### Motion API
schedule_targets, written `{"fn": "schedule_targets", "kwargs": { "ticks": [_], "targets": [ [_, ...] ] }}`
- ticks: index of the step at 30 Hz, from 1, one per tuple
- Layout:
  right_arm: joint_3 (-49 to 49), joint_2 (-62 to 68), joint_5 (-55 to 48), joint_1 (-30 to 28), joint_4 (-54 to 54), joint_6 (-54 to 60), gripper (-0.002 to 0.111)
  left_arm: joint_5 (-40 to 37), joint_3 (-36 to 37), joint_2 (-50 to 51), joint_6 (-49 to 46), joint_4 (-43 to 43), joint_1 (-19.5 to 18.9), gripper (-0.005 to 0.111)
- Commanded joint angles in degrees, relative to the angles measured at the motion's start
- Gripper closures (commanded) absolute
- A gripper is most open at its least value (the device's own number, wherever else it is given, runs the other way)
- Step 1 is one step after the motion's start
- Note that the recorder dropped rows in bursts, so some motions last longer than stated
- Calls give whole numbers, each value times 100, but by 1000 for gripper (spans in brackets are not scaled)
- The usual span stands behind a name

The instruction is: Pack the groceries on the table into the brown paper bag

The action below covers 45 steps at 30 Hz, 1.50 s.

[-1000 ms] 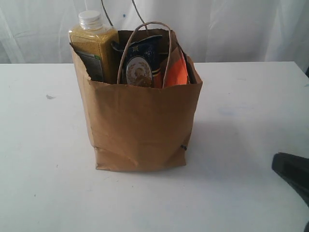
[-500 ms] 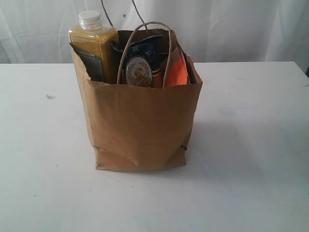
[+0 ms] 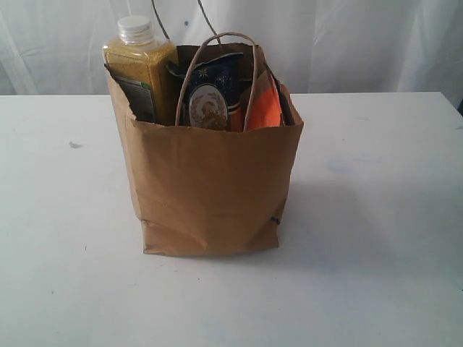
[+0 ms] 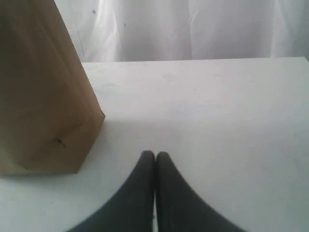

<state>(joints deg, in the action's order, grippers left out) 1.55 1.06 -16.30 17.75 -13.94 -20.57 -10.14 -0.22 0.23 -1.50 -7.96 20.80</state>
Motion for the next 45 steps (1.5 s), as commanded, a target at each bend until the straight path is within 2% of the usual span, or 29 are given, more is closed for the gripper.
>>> {"fn": "schedule_targets", "kwargs": {
  "ticks": [1,8,27,45],
  "targets": [
    [-155,-106,157,-39,65,651,108,-40,22,-23,8,-41,-15,107],
    [-155,-106,225,-39,342,1741,108,-40,22,-23,8,-41,-15,107],
    [-155,-106,225,-82,381,1757,108,-40,22,-23,8,-41,-15,107],
    [-155,-106,225,-1500,381,1757,108,-40,22,-23,8,-41,-15,107]
  ]
}}
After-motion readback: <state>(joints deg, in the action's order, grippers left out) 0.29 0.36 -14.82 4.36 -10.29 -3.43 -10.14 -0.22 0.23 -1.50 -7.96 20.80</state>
